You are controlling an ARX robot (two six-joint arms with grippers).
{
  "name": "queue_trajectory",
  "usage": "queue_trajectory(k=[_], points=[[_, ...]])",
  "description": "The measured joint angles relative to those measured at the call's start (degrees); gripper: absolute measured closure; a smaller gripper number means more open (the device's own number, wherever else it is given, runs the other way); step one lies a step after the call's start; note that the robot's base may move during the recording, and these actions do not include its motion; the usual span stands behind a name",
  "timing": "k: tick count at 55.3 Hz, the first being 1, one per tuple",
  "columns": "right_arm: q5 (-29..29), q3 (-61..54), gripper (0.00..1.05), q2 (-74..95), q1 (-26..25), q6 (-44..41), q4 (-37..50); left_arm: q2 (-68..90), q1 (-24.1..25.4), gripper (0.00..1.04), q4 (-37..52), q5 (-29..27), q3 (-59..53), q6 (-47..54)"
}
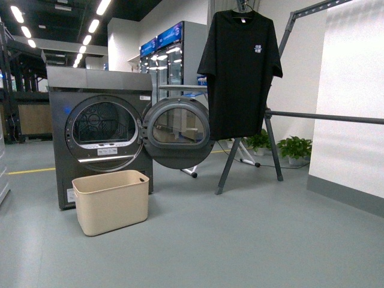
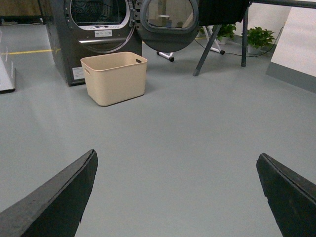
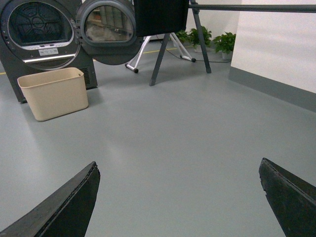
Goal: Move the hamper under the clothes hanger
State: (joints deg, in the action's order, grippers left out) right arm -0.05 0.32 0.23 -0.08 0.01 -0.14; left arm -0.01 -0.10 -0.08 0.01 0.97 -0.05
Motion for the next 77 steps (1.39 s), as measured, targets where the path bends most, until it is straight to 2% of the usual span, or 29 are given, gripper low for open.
queue_trajectory(k=[77], points=[[0.0, 0.0, 0.08, 0.0, 0.0, 0.02, 0.0, 0.0, 0.0, 0.07, 0.0, 0.0, 0.02, 0.0]])
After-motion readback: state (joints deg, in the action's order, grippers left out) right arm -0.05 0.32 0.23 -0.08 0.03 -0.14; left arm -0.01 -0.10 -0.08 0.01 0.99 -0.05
